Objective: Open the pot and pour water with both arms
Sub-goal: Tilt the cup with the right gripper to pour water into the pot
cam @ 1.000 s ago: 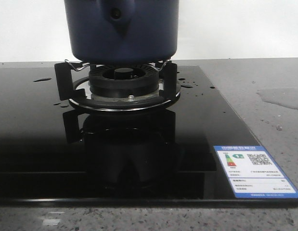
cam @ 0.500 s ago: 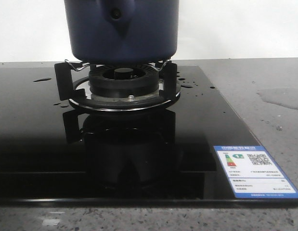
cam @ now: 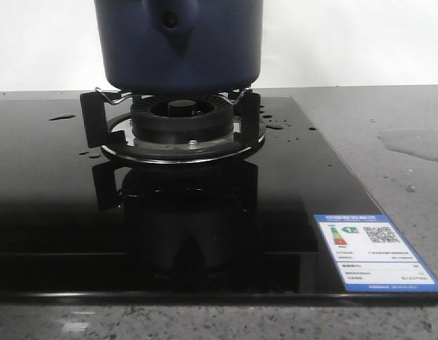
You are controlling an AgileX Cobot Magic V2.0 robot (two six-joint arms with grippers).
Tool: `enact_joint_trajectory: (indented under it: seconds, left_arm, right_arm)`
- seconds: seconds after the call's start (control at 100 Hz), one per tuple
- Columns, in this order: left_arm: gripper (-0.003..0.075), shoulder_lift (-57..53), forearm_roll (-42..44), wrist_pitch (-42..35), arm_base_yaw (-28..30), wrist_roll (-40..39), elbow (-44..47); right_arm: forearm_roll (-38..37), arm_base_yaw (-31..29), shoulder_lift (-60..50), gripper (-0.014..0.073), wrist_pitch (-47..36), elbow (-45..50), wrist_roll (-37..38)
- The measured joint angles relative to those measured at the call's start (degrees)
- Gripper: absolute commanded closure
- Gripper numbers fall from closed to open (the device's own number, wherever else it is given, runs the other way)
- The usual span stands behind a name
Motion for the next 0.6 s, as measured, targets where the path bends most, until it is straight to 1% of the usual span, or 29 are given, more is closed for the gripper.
enact_joint_trajectory:
  seconds: [0.6]
  left_arm:
    - [0.0442, 0.0, 0.0, 0.0, 0.0, -0.1, 0.0]
  right_arm:
    - [0.1, 0.0, 0.0, 0.0284, -0.4, 0.0, 0.0]
